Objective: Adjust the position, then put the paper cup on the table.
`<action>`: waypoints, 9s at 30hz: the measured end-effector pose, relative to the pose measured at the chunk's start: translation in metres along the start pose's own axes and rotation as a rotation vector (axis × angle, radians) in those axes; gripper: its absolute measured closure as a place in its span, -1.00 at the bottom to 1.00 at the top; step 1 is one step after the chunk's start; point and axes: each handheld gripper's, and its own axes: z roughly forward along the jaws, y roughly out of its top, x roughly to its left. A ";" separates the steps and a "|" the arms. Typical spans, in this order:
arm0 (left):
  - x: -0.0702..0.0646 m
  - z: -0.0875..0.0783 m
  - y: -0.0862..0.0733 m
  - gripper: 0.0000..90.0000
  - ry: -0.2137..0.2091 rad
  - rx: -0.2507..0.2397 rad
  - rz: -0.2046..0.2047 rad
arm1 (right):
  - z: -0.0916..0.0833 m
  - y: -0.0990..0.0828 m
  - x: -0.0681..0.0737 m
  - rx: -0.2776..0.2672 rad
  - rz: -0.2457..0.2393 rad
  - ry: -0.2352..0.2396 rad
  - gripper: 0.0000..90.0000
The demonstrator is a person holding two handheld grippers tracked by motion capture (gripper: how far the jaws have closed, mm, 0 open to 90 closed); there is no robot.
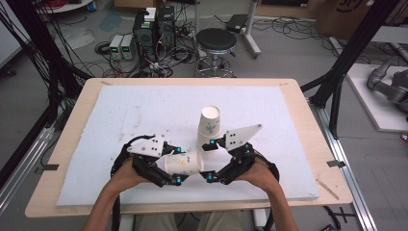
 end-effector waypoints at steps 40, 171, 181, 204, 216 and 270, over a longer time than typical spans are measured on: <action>0.008 0.025 0.030 -0.29 -0.055 0.454 0.021 | 0.041 0.019 0.011 0.485 -0.120 -0.029 -0.60; 0.009 0.001 -0.029 -0.29 0.019 -0.290 -0.034 | 0.039 -0.058 0.011 -0.085 0.035 -0.060 -0.61; 0.025 -0.011 -0.020 -0.29 0.112 -0.112 -0.052 | 0.010 -0.082 0.002 -0.092 0.141 -0.285 -0.61; 0.062 -0.027 -0.009 -0.29 0.194 0.130 -0.093 | -0.018 -0.128 -0.018 0.021 0.322 -0.654 -0.61; 0.063 -0.028 -0.011 -0.29 0.202 0.146 -0.080 | -0.016 -0.131 -0.018 0.036 0.335 -0.684 -0.61; 0.102 -0.001 -0.037 -0.29 0.352 0.304 -0.210 | -0.017 -0.132 -0.020 0.030 0.345 -0.665 -0.61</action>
